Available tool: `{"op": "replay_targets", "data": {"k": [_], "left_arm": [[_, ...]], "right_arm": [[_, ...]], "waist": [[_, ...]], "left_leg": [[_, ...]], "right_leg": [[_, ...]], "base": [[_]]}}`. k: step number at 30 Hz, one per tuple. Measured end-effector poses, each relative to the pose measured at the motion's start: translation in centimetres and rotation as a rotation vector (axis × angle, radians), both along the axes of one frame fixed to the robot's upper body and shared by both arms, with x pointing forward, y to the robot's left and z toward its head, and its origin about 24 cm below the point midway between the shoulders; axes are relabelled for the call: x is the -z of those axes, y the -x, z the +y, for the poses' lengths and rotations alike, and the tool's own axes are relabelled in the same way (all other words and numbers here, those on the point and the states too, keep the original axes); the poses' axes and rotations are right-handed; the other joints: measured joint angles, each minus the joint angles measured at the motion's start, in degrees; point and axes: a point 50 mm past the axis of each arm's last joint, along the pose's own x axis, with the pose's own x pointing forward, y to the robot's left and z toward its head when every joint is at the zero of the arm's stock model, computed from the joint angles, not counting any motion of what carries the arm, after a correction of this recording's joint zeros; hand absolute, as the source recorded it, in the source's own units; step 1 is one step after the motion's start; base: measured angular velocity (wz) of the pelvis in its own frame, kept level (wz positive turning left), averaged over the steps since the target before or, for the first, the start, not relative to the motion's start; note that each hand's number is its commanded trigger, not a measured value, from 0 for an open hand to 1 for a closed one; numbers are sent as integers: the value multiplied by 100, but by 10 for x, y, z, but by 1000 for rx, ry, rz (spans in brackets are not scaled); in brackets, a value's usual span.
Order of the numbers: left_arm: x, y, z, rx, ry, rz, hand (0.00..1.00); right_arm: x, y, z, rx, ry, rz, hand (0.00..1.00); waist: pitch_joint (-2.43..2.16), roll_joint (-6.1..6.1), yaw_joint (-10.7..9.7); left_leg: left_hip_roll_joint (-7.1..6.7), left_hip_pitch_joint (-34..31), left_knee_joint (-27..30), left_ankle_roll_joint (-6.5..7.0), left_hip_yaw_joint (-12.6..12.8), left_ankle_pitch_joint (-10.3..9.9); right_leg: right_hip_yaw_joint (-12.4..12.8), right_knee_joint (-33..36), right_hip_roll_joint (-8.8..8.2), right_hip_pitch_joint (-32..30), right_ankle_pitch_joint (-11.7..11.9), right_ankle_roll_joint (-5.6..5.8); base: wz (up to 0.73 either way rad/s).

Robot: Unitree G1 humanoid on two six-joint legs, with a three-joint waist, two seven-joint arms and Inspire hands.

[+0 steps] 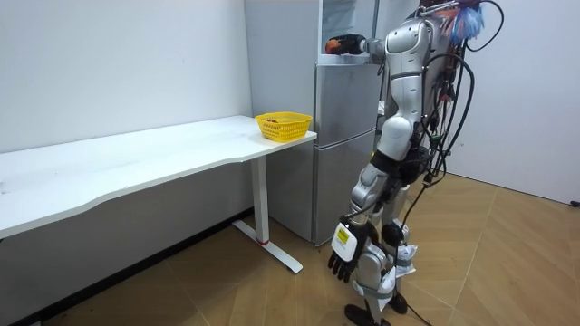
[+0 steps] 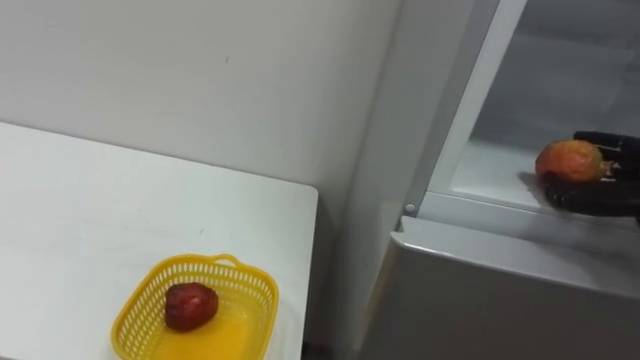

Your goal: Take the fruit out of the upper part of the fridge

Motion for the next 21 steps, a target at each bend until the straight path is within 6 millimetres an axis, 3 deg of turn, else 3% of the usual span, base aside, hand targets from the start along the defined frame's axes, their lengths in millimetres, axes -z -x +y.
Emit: {"op": "replay_targets", "data": {"k": [6,13,21], "left_arm": [[0,-9,-1,11,-21,-40,0],[-1,-17,-2,16,-43,-76,0],[0,-21,-5,22,-51,-115,0]], "right_arm": [[-8,-3,8,-7,23,-37,100],[-18,1,31,-65,90,-115,100],[-23,16,66,-173,181,-198,100]], "waist": [[57,95,-10],[-10,275,-3],[14,339,-26]], "left_leg": [[14,-11,5,5,90,-5],[25,1,19,4,134,0],[29,9,3,13,196,-7]], "right_leg": [[73,10,1,-18,1,-1],[86,95,-8,-107,5,-8],[84,97,-18,-93,5,-8]], "base": [[-5],[-4],[-1]]}}
